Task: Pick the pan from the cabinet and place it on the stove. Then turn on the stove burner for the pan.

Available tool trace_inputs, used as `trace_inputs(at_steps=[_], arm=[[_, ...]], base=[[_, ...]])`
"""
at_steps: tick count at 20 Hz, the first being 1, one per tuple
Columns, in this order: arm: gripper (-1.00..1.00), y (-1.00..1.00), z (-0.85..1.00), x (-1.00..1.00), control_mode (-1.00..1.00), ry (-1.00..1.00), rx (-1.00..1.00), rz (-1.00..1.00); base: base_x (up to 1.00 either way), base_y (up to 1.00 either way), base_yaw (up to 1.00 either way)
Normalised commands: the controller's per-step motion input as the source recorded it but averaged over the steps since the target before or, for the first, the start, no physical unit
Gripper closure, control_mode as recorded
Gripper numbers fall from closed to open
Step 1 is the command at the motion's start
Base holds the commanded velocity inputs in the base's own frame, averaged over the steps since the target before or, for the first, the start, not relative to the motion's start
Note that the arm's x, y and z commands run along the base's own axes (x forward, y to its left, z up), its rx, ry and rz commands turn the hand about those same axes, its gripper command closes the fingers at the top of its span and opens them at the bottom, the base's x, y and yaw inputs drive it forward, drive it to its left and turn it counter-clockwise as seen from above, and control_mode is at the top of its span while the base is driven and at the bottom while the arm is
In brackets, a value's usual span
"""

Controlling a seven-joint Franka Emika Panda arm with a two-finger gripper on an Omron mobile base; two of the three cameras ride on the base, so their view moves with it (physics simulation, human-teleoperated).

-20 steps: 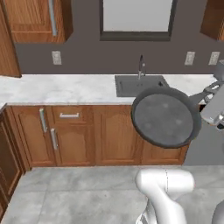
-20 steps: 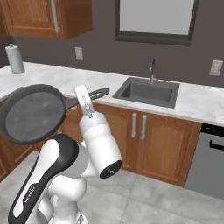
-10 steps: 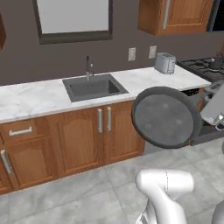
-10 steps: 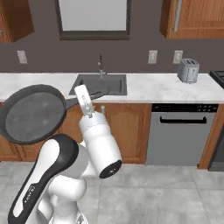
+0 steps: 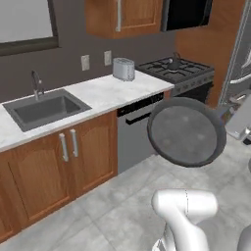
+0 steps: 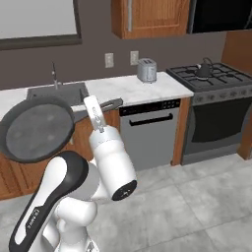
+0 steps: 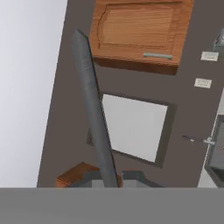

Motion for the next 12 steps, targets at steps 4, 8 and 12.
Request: trace_inputs(at_steps=[4, 8, 12], arm=[[1.0, 0.0, 0.0, 0.0, 1.0, 0.0, 0.0, 0.0], [1.0, 0.0, 0.0, 0.0, 1.0, 0.0, 0.0, 0.0], [1.0, 0.0, 0.0, 0.0, 1.0, 0.0, 0.0, 0.0]], base=[[-0.29, 0.0, -0.55], [-0.24, 0.0, -0.54], [-0.09, 0.04, -0.52]])
